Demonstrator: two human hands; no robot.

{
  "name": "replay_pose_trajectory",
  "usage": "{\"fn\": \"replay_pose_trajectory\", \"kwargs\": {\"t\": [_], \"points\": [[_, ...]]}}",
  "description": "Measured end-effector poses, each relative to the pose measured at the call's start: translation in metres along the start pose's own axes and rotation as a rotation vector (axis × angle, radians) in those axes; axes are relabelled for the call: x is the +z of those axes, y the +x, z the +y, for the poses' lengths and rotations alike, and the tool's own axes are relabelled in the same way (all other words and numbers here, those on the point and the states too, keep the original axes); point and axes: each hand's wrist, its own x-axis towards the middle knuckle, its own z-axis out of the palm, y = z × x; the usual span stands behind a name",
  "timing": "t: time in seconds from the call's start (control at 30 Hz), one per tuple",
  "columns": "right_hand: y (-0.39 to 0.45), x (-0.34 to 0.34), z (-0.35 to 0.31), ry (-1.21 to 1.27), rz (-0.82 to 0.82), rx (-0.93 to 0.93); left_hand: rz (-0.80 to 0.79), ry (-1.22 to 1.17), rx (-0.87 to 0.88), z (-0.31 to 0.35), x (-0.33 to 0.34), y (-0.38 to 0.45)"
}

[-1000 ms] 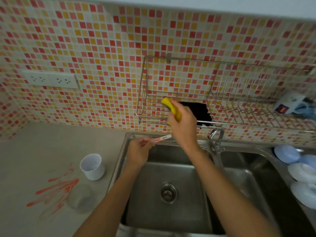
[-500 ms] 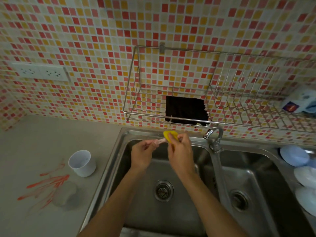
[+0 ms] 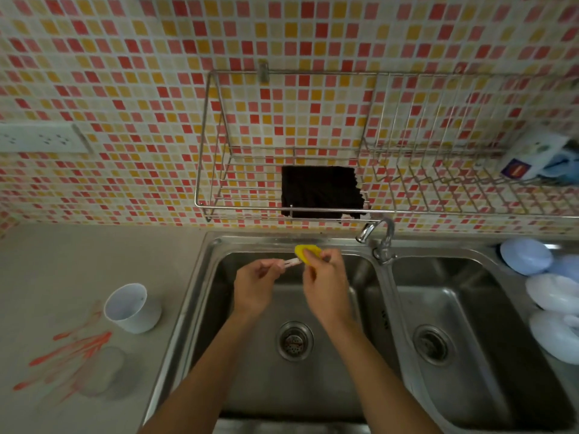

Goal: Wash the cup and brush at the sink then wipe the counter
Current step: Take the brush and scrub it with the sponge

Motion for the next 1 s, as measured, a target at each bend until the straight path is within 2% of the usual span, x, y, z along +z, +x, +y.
{"fn": "replay_pose_trajectory", "kwargs": {"t": [0.07,0.2,0.33,0.47,0.6,0.73,0.9,1.0], "points": [[0.002,-0.005,0.004,0.011,0.018,0.099,0.004,0.013,0.012,0.002,0.002,-0.002],[-0.024,0.002,-0.012,0.051,-0.017,-0.146,-0.034,-0.019,-0.044,0.002,0.003,-0.001],[-0.018,-0.006,0.008,0.067,0.051,0.028,-0.004,-0.03,-0.088,0.004,0.005,-0.008],[-0.032,-0.005,-0.002,0.036,-0.036,-0.145,-0.033,0.003,-0.133,0.007,0.007,-0.011],[-0.024,-0.013,0.007,0.034,0.013,-0.073,-0.06,-0.063,-0.165,0.011,0.009,-0.014],[-0.021,-0.01,0.007,-0.127,0.019,-0.169,-0.098,-0.103,-0.185,0.015,0.009,-0.013],[-0.01,-0.01,0.015,-0.289,0.102,-0.371,-0.127,-0.074,-0.159,0.014,0.007,-0.017],[-0.009,-0.006,0.022,-0.358,0.072,-0.445,-0.134,0.051,-0.016,0.012,0.002,-0.02]]}}
